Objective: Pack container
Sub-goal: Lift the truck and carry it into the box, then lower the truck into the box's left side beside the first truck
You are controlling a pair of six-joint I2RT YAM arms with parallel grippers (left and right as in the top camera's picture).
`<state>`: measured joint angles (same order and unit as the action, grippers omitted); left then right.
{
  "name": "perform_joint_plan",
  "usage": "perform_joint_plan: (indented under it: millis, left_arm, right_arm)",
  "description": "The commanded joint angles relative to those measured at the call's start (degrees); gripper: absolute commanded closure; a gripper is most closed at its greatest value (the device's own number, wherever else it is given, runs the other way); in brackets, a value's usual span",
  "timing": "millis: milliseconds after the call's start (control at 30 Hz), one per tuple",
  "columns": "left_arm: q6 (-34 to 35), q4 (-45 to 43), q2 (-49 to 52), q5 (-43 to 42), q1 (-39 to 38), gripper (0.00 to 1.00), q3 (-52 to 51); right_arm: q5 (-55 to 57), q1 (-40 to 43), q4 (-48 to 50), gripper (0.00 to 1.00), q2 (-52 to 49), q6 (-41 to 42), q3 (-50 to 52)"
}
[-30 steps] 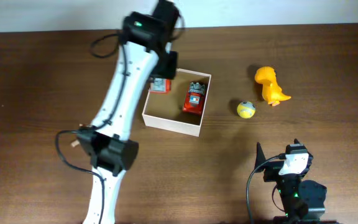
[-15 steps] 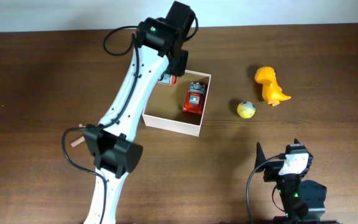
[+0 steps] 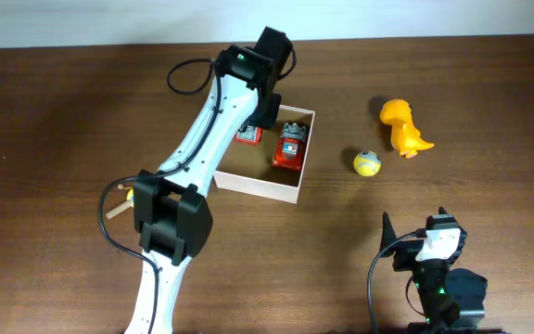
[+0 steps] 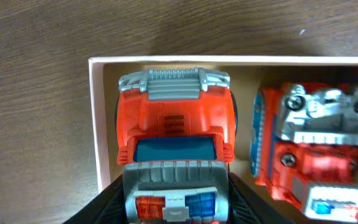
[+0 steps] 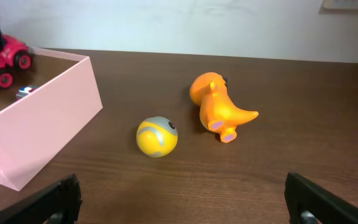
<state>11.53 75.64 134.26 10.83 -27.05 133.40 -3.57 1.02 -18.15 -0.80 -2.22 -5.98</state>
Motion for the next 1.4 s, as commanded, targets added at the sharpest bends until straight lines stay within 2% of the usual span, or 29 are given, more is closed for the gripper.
perform_joint_plan:
  millis: [0,1000,1200,1367]
  left_arm:
    - [-0.96,-1.4,-0.66,1.03,0.87,0.53,-0.94]
    - [-0.96,-7.67,5.92,1.03,2.36,0.53,-1.97]
    - [-0.96,-8.2,5.92,1.07,2.36,0.28,-1.97]
    - [-0.96,-7.74,5.9,1.05,2.36,0.27,-1.95]
  right_arm:
    - [-0.5,-0.26,-0.04,0.01,0.59,-0.35,0.42]
    - [-0.52,-0.26,-0.02,0.01,0.59,-0.37,0.42]
    - [-0.52,-0.26,-0.02,0.01,0.59,-0.37,0.42]
    - [-0.52,-0.26,-0.02,0.01,0.59,-0.37,0.42]
